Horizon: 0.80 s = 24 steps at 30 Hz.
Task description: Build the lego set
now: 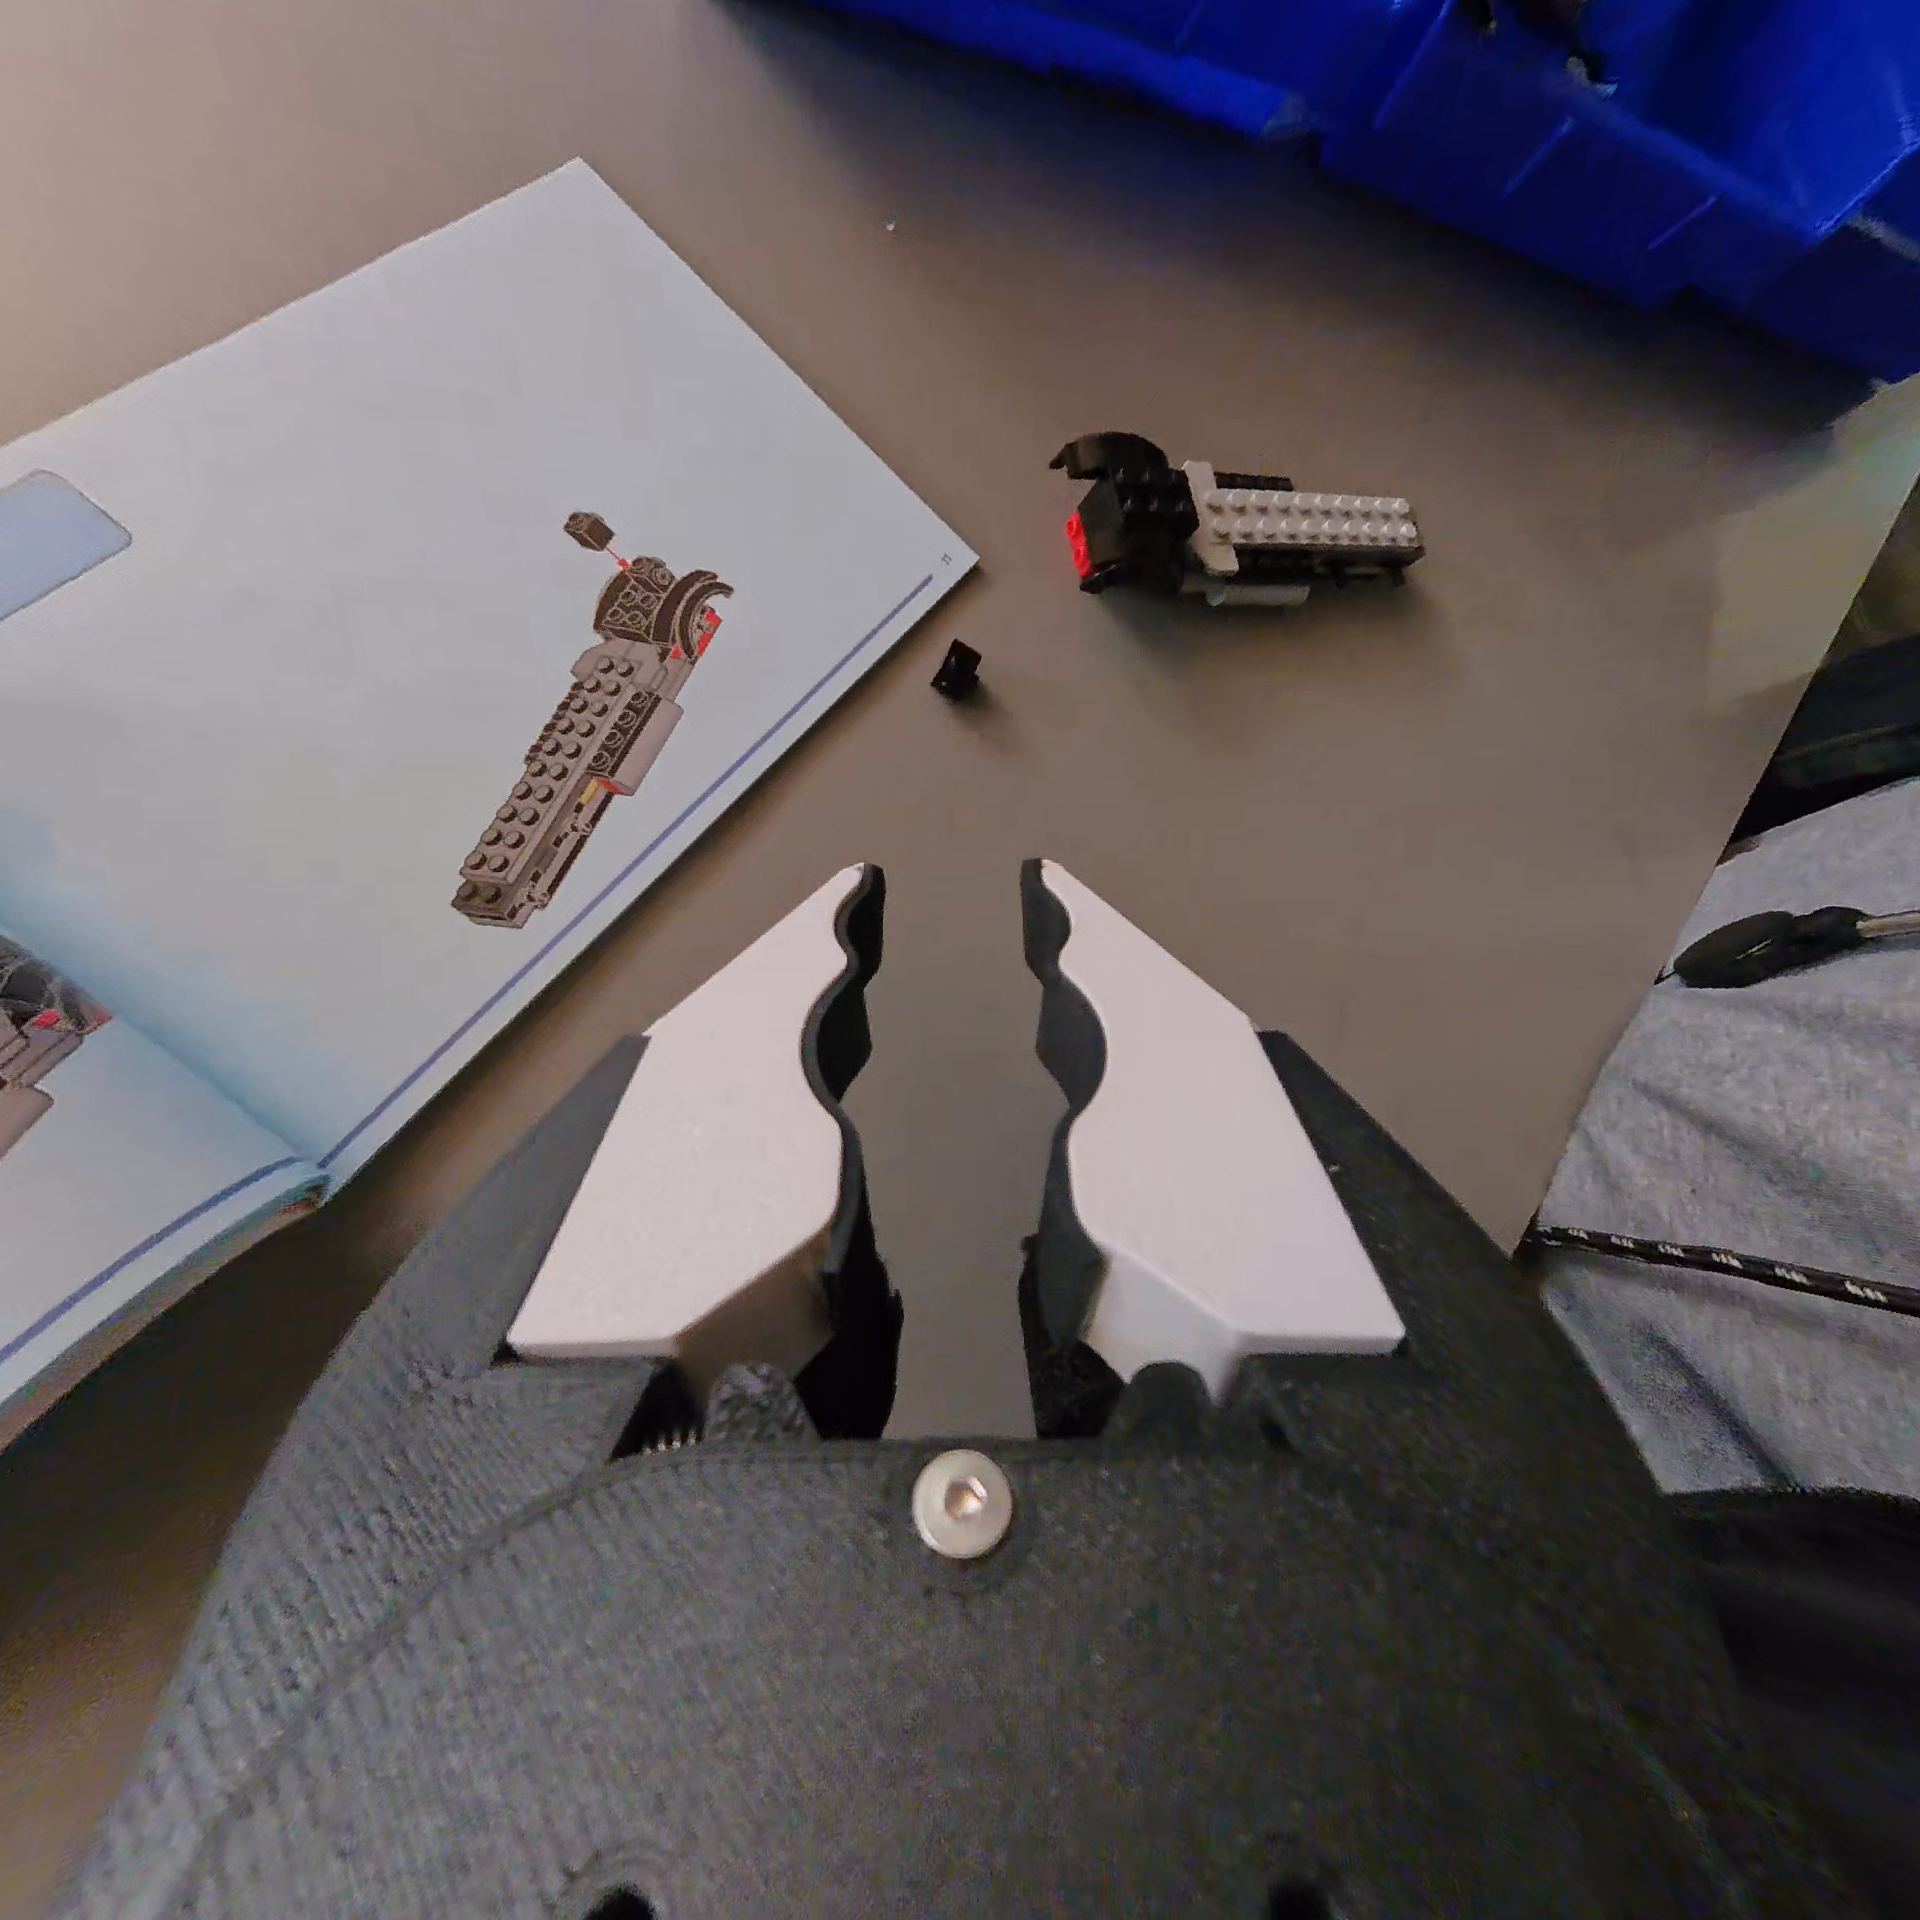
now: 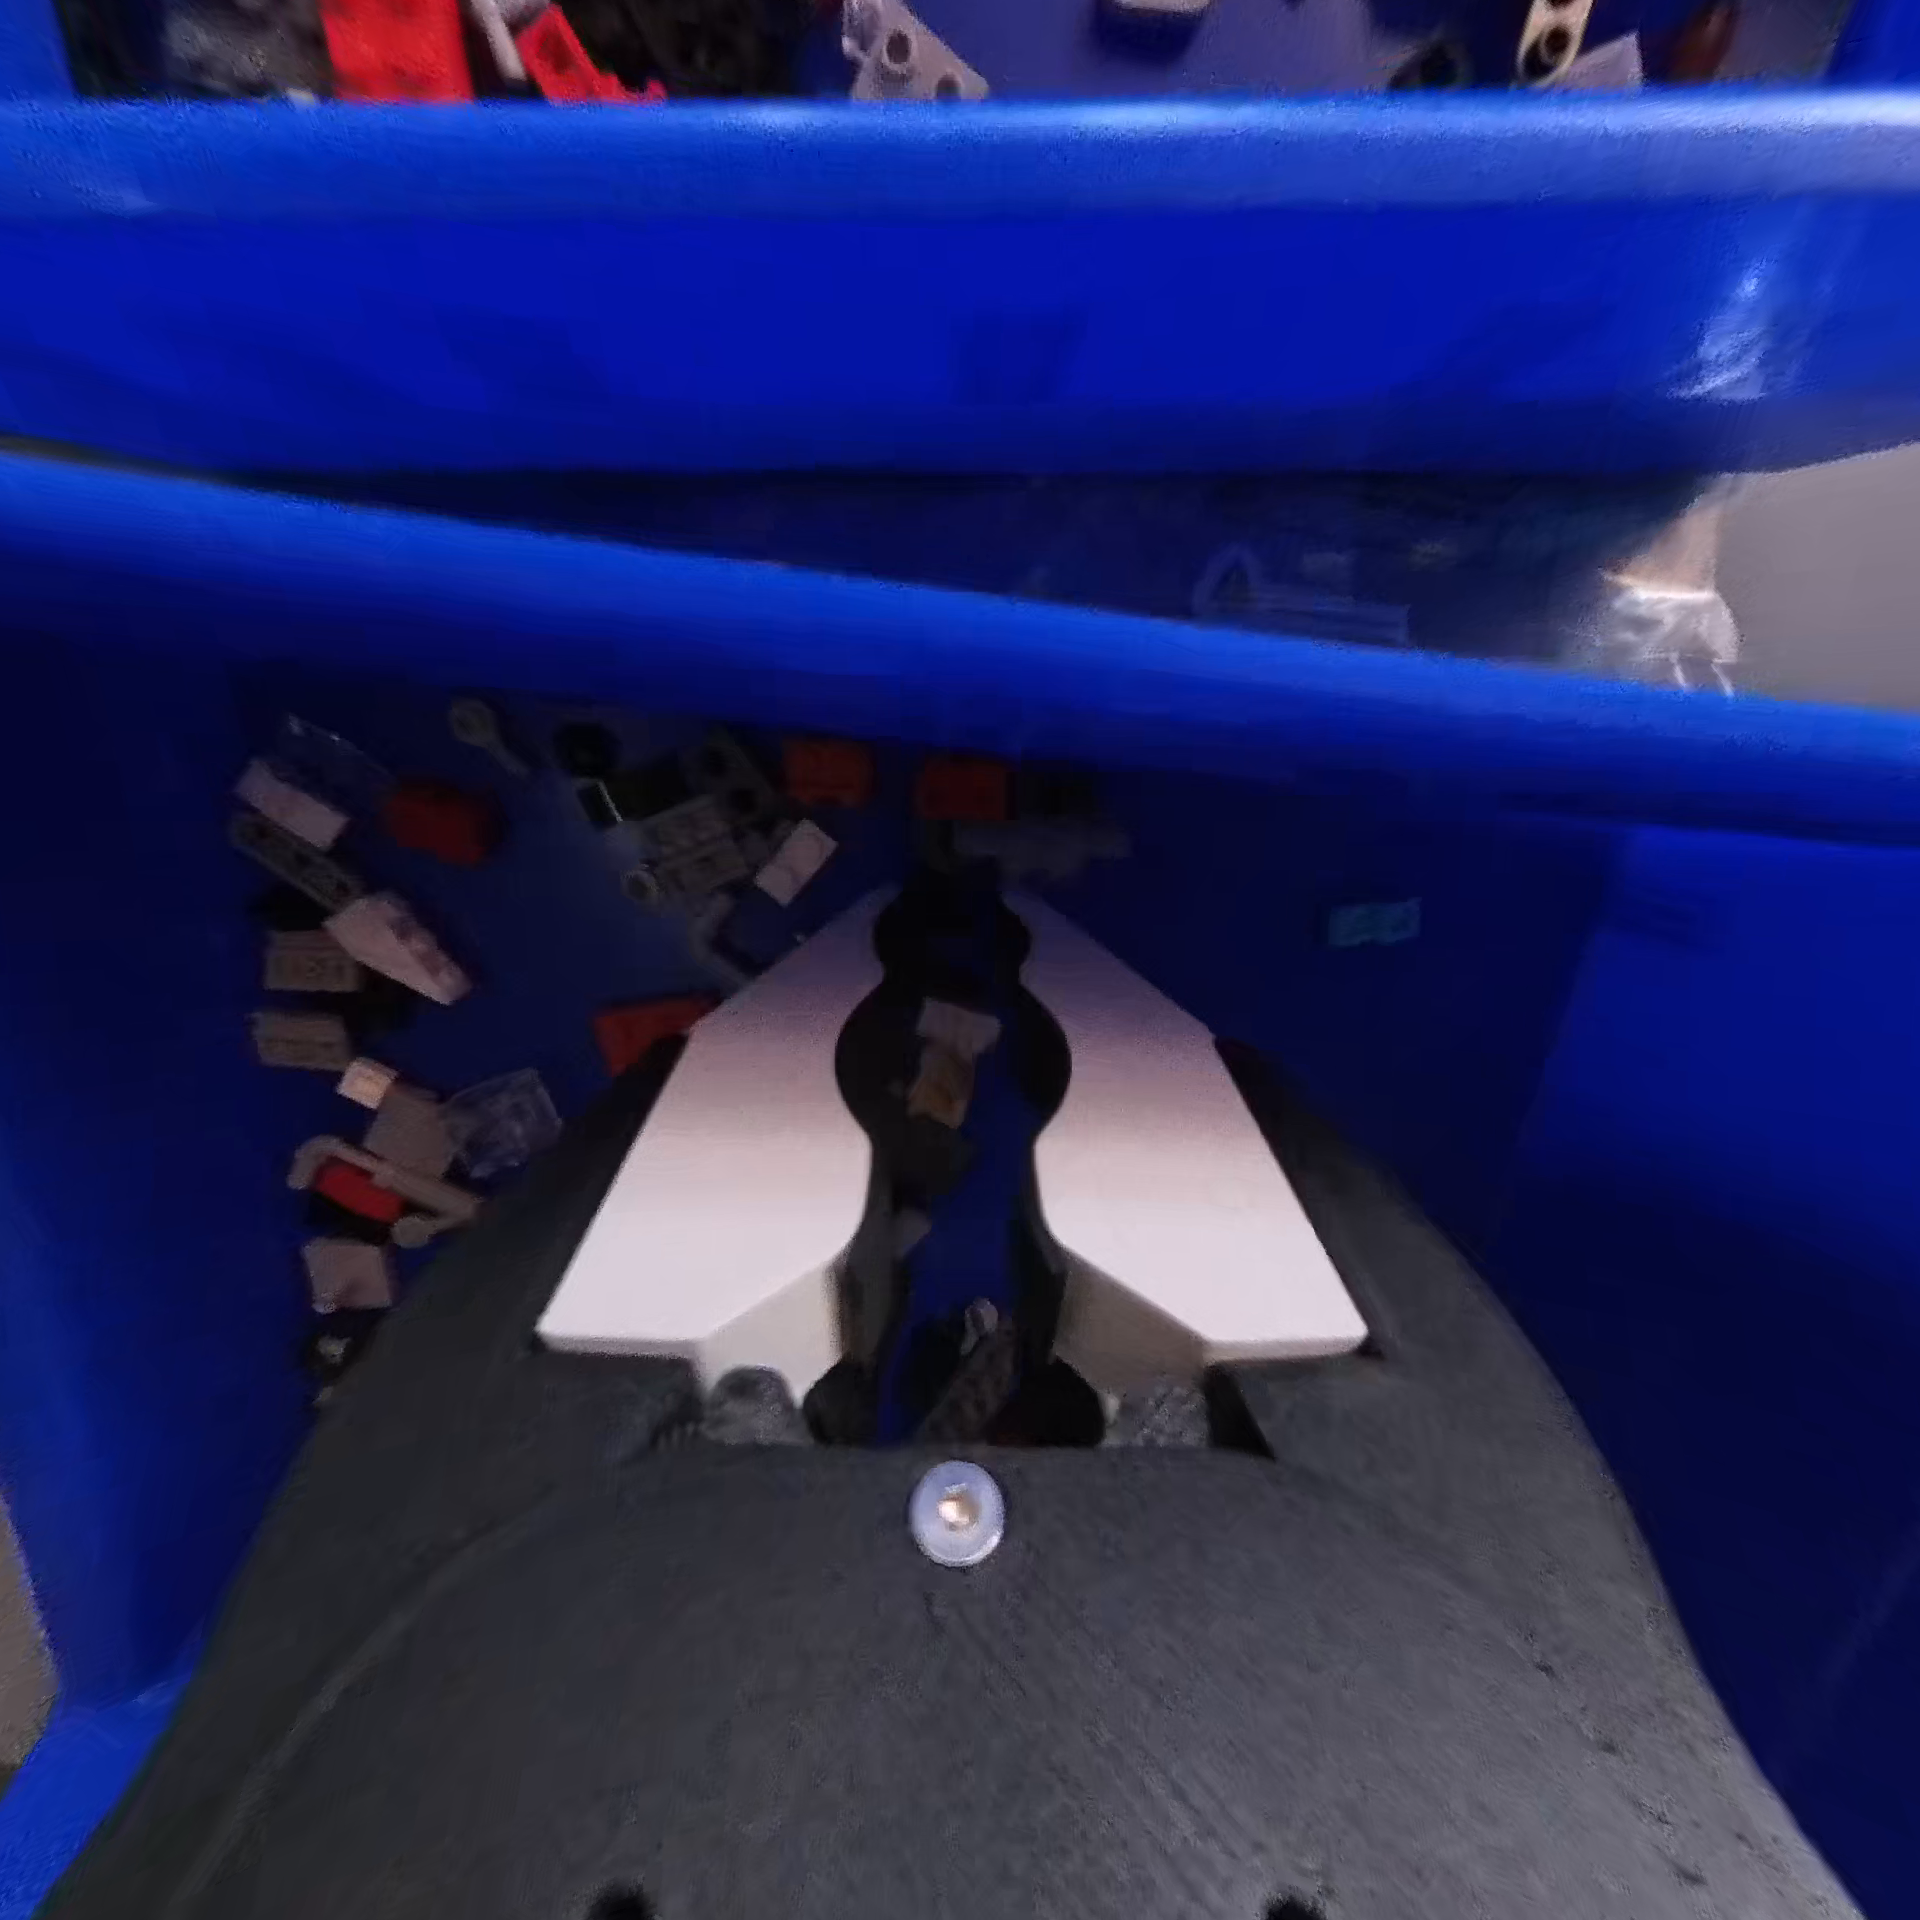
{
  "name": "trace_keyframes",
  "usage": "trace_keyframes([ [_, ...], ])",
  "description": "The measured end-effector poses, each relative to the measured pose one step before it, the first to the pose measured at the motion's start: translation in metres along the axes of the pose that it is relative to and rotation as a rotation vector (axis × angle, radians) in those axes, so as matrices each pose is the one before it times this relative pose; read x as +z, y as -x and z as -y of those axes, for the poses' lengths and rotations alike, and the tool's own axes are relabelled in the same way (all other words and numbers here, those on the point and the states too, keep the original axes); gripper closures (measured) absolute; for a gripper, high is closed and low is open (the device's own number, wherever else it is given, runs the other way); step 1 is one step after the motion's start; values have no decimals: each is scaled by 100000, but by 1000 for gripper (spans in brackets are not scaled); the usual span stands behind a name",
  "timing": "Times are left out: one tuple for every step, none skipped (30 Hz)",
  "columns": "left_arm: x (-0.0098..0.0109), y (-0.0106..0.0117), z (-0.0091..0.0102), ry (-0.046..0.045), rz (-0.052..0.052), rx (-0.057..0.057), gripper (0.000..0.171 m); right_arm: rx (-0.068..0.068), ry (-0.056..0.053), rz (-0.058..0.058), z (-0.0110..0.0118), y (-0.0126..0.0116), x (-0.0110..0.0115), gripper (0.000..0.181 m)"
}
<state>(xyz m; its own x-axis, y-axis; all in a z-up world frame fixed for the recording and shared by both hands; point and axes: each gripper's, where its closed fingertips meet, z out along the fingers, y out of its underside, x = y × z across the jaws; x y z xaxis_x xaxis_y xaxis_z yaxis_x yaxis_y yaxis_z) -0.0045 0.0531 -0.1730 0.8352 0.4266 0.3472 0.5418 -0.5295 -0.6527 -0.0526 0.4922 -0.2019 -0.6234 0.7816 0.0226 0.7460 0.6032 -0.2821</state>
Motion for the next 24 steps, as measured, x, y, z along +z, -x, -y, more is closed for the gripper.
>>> trace_keyframes([
  [-91, 23, -58, -401, -330, -86, 145, 739, 695, -444, -58, -36, 57, 167],
  [-88, 43, -76, -269, -94, 90, 145, -443, 1250, -1802, -140, -90, -35, 166],
  [-89, 22, -68, -275, -119, 80, 145, -1015, 588, -2338, -62, -62, -160, 166],
  [-83, 21, -36, -424, -297, -5, 145, -580, -223, -1884, 75, 49, -291, 167],
  [-77, 5, -21, -530, -388, -37, 145, -143, -768, -1467, 156, 135, -414, 167],
  [-69, 31, -3, -504, -348, -41, 145, -410, -956, -2012, 204, 84, -523, 167],
  [-41, 30, 5, -496, -343, 55, 145, -760, -744, -2470, 191, 47, -605, 168],
  [-33, 22, 35, -461, -347, 114, 145, -775, -592, -2402, 178, 54, -659, 168],
  [-15, -12, 67, -489, -424, 243, 145, -631, -780, -1894, 216, 128, -676, 168],
  [-6, -55, 87, -502, -525, 361, 145, -465, -1094, -1286, 271, 222, -704, 168],
  [10, -106, 95, -394, -581, 496, 145, -406, -1115, -1133, 277, 257, -714, 168],
  [13, -131, 75, -243, -519, 706, 145, -622, -853, -1528, 237, 227, -709, 168],
  [-2, -146, 58, -130, -349, 795, 145, -936, -621, -1759, 204, 194, -712, 168],
  [-25, -150, 38, -155, -329, 771, 145, -1017, -451, -1711, 173, 221, -694, 168],
  [-40, -161, 16, -184, -360, 590, 145, -909, -280, -1629, 152, 218, -670, 168],
  [-72, -142, -13, -201, -290, 412, 145, -748, -59, -1261, 121, 273, -607, 168],
  [-95, -126, -27, -202, -190, 304, 145, -644, -19, -788, 137, 323, -548, 168],
  [-105, -126, -50, -195, -170, 239, 145, -743, -197, -847, 182, 315, -526, 168],
  [-115, -137, -46, -276, -156, 300, 145, -826, -262, -963, 216, 296, -499, 168],
  [-122, -132, -51, -304, -74, 286, 145, -814, -162, -955, 238, 291, -488, 168],
  [-148, -142, -67, -274, -20, 249, 145, -830, -264, -882, 270, 282, -476, 168],
  [-152, -143, -67, -334, 4, 263, 145, -679, -542, -611, 314, 324, -460, 168],
  [-155, -151, -82, -347, 15, 148, 145, -351, -781, -229, 372, 391, -435, 168],
  [-170, -154, -103, -416, 50, 98, 145, -156, -1014, 112, 432, 485, -402, 168],
])
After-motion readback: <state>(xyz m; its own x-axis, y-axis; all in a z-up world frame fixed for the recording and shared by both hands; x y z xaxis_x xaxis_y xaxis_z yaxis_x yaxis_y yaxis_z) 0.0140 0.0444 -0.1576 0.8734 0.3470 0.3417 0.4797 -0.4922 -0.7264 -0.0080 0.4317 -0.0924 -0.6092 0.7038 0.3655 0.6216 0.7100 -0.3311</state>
